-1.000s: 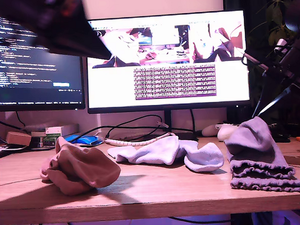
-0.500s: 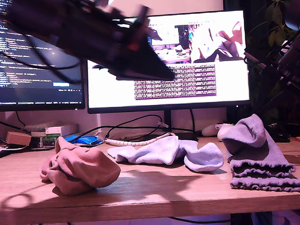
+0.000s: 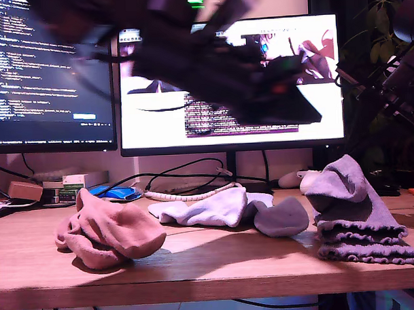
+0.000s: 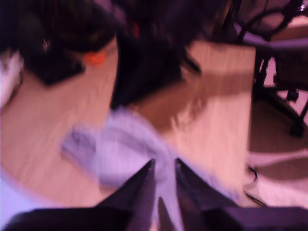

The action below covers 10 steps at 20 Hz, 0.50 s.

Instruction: Pair up the socks based on colour and pattern, by placing them on top of one another

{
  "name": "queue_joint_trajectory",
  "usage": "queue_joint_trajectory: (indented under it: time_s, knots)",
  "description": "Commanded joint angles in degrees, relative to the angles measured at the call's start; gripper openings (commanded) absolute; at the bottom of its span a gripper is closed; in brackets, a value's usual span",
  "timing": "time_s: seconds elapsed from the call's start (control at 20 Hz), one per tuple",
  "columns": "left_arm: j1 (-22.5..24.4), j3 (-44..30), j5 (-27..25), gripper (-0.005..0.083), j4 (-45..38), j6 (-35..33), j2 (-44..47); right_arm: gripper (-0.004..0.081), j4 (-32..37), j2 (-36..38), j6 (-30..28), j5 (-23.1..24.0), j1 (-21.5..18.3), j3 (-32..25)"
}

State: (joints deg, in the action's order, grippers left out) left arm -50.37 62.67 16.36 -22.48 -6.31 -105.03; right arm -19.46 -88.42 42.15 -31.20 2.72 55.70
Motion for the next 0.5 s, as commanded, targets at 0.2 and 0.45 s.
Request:
queue_joint_trajectory:
  time_s: [0.2, 0.45]
  knots:
    - [-3.0, 4.0, -2.0, 0.0348, 2.1, -0.2, -6.9, -0.0010, 0.6, -1.0, 0.1, -2.3, 0.2, -0.9]
    - [-4.5, 6.1, -7.2, 0.0348, 2.1, -0.2, -10.5, -0.0010, 1.0, -1.0, 0.1, -5.1, 0.2, -0.9]
